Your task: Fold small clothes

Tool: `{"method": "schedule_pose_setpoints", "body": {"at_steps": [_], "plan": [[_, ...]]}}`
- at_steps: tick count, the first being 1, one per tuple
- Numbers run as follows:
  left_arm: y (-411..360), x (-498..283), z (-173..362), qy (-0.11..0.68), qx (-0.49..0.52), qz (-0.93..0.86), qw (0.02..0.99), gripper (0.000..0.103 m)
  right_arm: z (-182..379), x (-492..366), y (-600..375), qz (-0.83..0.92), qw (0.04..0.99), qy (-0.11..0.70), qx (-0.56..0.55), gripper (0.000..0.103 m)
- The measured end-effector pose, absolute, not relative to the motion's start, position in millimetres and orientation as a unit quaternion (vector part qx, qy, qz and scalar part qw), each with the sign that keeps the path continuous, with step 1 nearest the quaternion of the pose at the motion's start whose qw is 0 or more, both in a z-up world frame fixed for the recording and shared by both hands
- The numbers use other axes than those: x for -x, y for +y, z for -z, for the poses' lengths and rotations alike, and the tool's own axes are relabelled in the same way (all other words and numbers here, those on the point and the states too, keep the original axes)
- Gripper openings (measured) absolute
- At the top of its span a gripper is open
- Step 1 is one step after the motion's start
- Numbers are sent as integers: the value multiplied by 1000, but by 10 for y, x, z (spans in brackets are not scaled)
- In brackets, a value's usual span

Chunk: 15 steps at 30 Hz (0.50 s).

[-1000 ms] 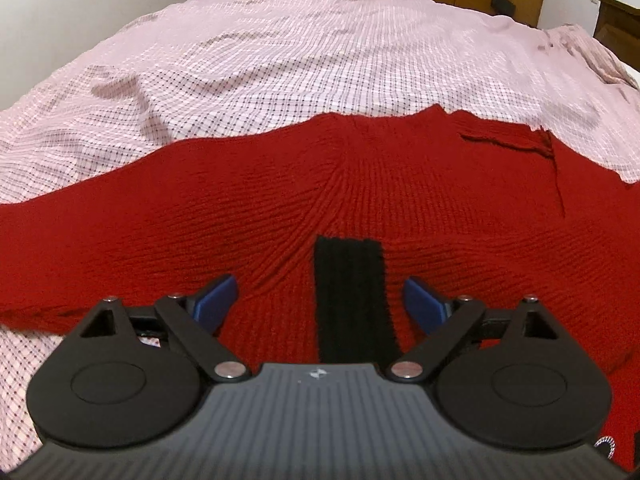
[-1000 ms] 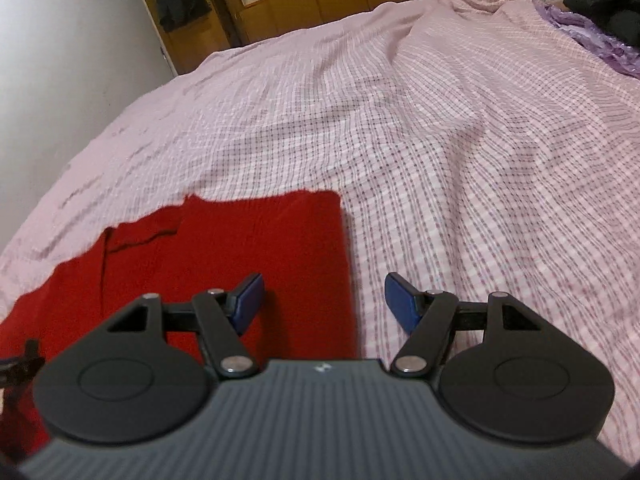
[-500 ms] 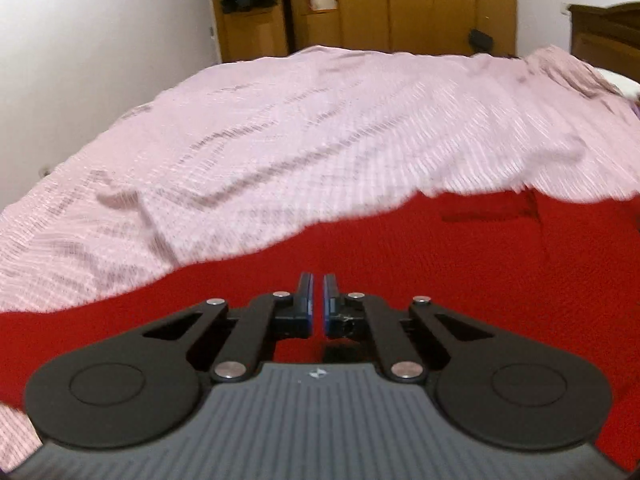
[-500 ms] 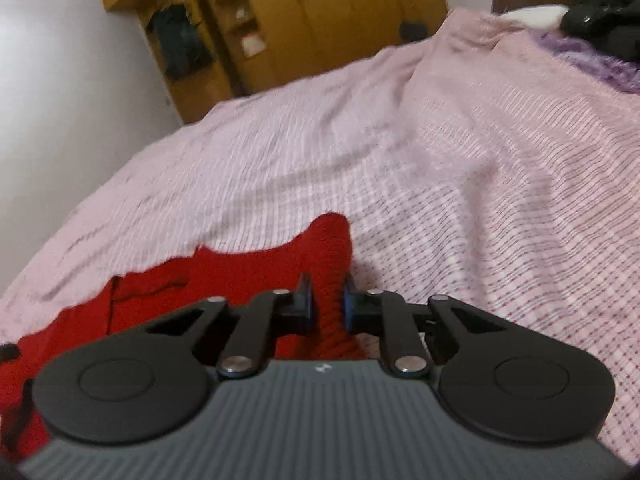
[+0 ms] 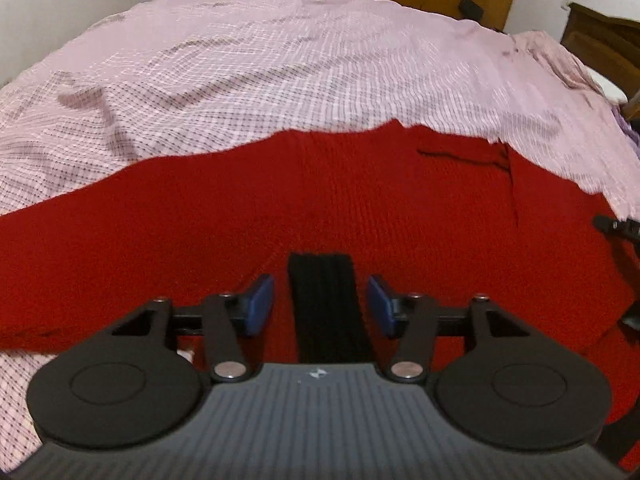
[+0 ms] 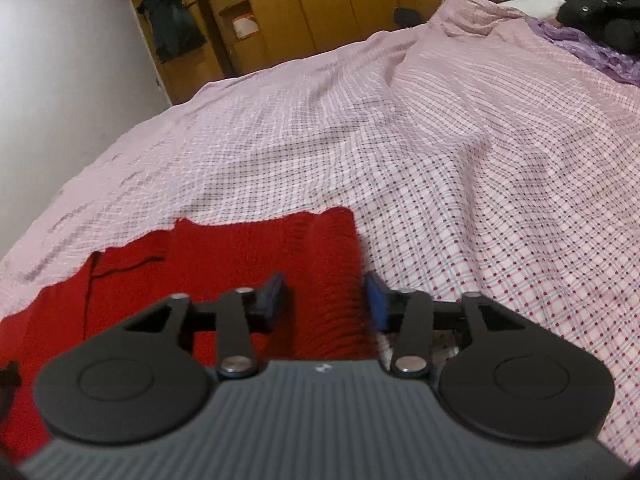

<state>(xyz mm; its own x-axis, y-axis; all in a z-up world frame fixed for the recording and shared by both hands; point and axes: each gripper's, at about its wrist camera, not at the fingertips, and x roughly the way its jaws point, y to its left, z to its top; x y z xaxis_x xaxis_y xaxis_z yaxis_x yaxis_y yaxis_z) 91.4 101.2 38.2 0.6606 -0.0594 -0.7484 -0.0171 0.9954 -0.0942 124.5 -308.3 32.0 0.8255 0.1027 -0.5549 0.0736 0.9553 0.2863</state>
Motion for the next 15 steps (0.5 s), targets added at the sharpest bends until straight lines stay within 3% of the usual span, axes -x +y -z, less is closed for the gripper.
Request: {"method": "schedule_pose_setpoints", "body": {"at_steps": [4,8,9,10,15], "plan": [[926,-865,-311,406,29,12,913,61,-312,-1238,-3055,-10,945,296,-140,51],[866,-850,-270,388,26,19,921,38,-317,-1227,-3067,-10,945,295,-144,51],[850,-849,-287,384,24,21,923,22,-325,-1222,-3076,-10,945,293,-146,51],[849,-849,-317,379,30,29,925,16,-336,-1218,-3085,-8,945,291,-150,51],[836,-990,-598,337,23,26,941,15,-379,-1201,-3139,-1,949,271,-163,51]]}}
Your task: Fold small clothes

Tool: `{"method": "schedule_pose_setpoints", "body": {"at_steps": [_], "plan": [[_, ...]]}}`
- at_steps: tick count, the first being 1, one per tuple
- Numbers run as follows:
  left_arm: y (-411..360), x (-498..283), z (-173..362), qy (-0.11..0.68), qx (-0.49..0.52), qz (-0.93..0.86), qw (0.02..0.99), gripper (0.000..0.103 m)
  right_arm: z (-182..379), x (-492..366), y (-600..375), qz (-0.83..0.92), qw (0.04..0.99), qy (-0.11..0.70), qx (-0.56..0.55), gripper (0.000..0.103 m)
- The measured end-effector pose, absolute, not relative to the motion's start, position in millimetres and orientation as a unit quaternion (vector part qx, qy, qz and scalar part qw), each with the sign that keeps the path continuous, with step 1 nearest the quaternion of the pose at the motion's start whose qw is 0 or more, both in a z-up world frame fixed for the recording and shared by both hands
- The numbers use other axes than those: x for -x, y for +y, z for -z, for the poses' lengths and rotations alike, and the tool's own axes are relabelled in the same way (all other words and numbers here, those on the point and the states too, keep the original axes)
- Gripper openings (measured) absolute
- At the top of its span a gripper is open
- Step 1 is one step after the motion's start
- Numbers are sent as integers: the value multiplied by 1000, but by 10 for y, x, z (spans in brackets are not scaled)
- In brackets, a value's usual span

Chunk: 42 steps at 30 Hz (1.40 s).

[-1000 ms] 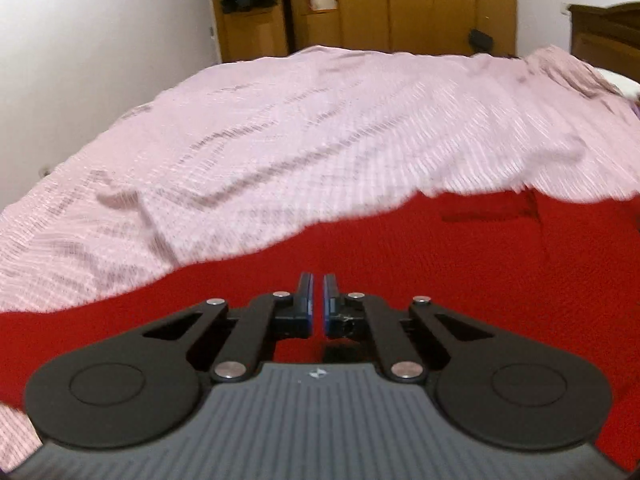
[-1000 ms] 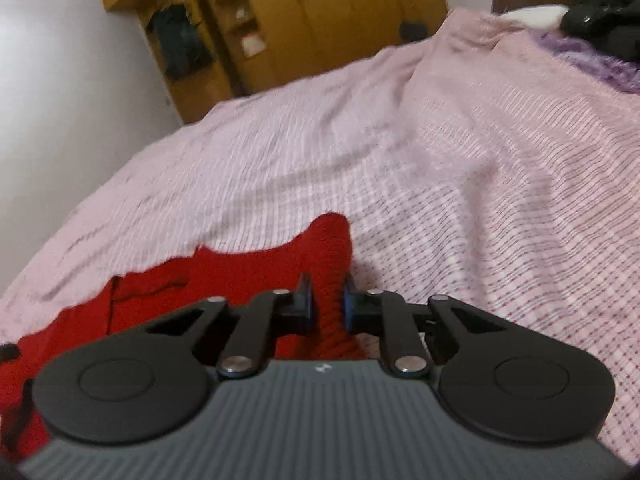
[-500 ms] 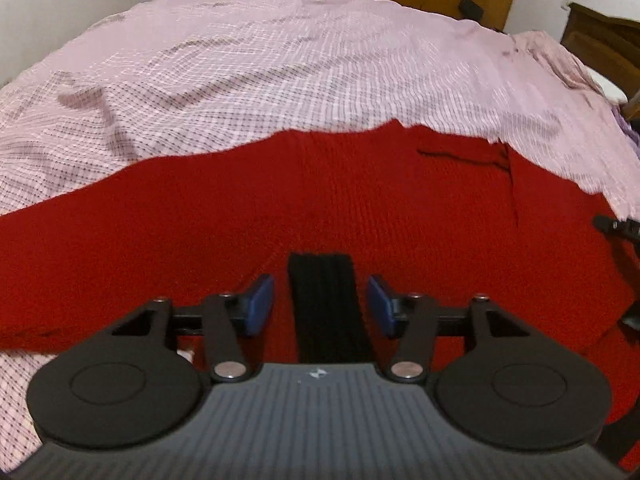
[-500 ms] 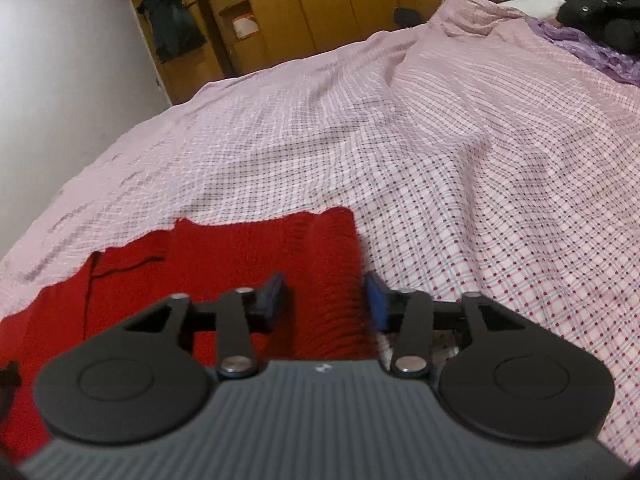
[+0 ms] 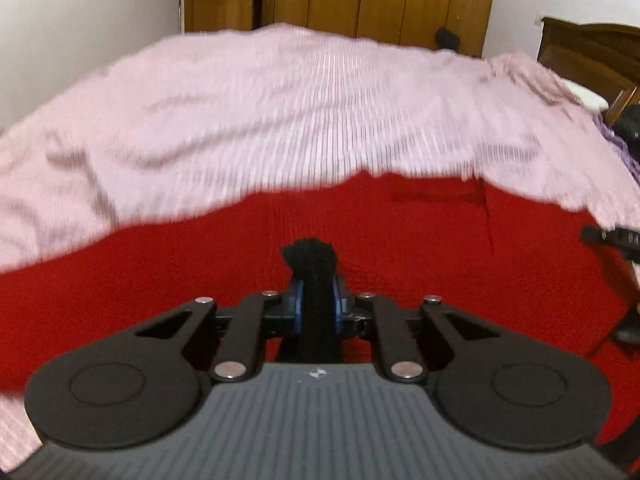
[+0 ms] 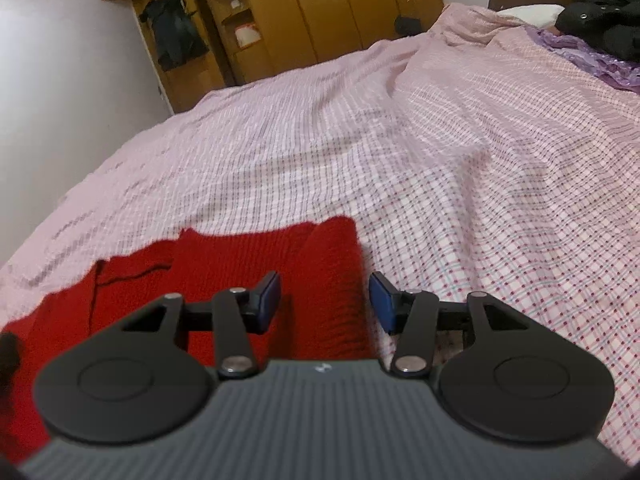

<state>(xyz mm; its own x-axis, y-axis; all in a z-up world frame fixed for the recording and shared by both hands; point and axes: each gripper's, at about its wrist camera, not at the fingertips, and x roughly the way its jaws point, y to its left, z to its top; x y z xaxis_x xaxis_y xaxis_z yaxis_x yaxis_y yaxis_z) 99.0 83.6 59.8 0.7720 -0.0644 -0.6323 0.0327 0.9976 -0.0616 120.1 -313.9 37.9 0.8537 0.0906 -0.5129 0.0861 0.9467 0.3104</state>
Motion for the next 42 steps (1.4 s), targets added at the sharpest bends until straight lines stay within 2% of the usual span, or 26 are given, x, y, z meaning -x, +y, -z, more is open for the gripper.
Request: {"method": "schedule_pose_setpoints", "body": {"at_steps": [1,2,3,7,10,12,13,14,19,23,42], "plan": [[839,-1049,-661,330,23,25,943,15,-391,-1196,-3141,-3,949,267,-165,51],[843,-1116,-723,324,22,23,946,15,-404,-1181,-3138,-3,952,259,-163,26],[844,-1178,-776,318,20,21,948,15,-421,-1167,-3133,2,955,251,-158,16],[850,-1461,-777,326,19,20,945,15,-430,-1170,-3085,41,961,240,-132,15],[817,-1610,-555,361,9,19,932,16,-339,-1266,-3094,63,952,269,-132,15],[798,-1666,-373,383,-2,12,924,18,-288,-1310,-3111,64,948,283,-133,17],[806,-1669,-314,384,-3,8,923,25,-281,-1318,-3117,65,947,287,-132,18],[820,-1656,-284,380,-3,6,925,26,-280,-1326,-3109,66,946,290,-129,19],[884,-1591,-336,377,9,2,926,40,-323,-1319,-3099,64,943,298,-131,26],[957,-1401,-498,367,-4,-20,930,50,-469,-1165,-3147,45,940,293,-167,55],[1680,-256,-888,362,53,-99,925,53,-1181,17,-2783,-41,944,285,-163,55]]}}
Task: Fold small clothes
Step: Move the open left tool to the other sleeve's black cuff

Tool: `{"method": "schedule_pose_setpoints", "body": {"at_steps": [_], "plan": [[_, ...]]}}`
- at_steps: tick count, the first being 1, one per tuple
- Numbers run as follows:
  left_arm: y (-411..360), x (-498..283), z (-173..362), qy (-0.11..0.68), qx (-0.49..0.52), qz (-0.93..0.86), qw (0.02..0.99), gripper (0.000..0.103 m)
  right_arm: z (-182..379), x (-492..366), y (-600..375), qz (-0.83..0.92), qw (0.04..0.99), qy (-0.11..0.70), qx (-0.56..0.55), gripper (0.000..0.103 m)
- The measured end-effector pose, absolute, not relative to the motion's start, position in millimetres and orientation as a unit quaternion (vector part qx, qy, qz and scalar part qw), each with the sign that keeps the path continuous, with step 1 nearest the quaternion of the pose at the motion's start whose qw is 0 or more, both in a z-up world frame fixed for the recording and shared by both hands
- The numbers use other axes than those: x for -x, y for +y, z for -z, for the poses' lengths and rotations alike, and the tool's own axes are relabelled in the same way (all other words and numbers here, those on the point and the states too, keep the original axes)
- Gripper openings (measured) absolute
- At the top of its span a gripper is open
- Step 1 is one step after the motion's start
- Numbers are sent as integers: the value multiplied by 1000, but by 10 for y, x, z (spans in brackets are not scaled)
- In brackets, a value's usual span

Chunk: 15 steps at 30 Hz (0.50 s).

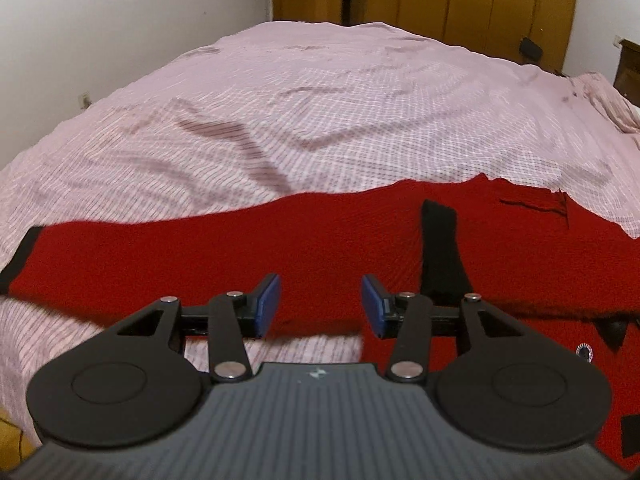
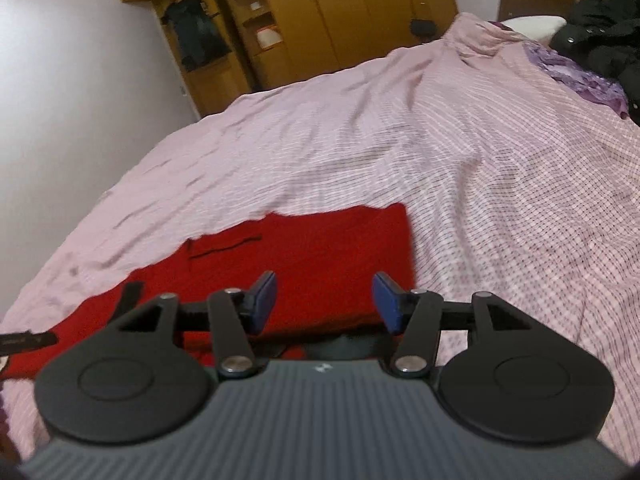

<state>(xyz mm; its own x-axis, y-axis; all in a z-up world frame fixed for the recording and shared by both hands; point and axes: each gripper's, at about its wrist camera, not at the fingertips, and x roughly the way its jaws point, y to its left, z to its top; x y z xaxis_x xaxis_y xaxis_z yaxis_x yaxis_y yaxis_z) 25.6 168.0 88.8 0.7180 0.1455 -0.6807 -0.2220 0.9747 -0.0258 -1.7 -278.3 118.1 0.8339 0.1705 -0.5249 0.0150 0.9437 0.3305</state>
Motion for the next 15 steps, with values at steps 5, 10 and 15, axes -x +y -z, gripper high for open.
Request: {"method": "schedule_pose_setpoints", "body": {"at_steps": [5,10,15], "plan": [[1784,-41,-858,369,74,-104,921,54,-1246,279,-2591,-55,937,305,-158,55],[1931,112,-796,372,95,-120,915,56,-1239,506,-2390,-78,928,325,-163,55],[2124,186,-731,378,116,-145,907,59,-1065,656,-2157,-75,930,333,-136,56]]}}
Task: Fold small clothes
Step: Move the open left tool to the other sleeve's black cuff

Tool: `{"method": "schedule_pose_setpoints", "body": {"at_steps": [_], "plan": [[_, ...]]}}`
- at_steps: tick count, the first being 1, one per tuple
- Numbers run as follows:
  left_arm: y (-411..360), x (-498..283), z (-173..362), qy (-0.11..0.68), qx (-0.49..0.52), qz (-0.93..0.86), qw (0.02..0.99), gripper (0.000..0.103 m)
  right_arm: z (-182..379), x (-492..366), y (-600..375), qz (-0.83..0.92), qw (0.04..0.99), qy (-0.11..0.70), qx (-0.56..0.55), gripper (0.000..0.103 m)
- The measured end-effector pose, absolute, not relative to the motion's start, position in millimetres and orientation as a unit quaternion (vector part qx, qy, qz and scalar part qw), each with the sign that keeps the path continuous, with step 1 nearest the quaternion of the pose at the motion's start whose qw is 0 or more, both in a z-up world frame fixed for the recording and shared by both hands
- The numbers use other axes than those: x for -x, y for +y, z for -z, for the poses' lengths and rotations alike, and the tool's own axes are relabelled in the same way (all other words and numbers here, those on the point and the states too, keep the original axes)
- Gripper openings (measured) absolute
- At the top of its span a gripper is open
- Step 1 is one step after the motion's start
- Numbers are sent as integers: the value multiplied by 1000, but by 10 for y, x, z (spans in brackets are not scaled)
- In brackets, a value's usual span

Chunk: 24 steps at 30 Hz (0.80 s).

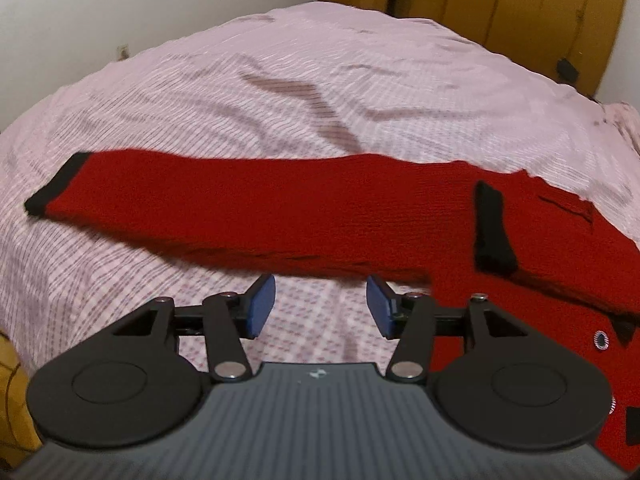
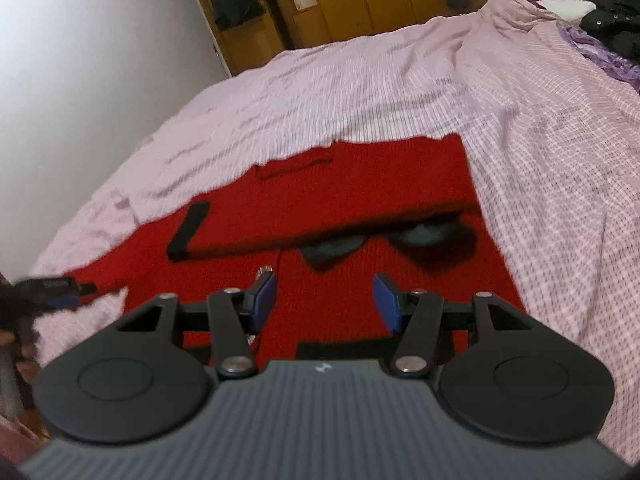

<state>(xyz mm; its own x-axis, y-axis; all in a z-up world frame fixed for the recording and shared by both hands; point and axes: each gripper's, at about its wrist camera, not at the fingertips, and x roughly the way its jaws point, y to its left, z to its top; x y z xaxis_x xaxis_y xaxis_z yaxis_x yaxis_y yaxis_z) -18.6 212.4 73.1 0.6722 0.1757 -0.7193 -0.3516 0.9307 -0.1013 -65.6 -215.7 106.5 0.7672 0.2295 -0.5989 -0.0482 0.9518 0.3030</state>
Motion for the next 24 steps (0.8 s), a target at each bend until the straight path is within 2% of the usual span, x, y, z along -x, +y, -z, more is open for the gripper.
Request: {"method": "schedule_pose_setpoints", "body": {"at_steps": [4,8,14,24], "plan": [[2246,231,-698,381,126,-158,902,60,-909,684,-2055,-57,932,337,-120,56],[2355,271,-678,377,140,-172,899,67,-770,687,-2015,-47,930,345,-117,56],[2503,265,-645,369,180,-187,893,71,-629,684,-1984,-36,930,347,-116,55],[2859,155,-503,344,275,-232,867,71,-531,715,-1939,-39,934,340,-98,59]]}}
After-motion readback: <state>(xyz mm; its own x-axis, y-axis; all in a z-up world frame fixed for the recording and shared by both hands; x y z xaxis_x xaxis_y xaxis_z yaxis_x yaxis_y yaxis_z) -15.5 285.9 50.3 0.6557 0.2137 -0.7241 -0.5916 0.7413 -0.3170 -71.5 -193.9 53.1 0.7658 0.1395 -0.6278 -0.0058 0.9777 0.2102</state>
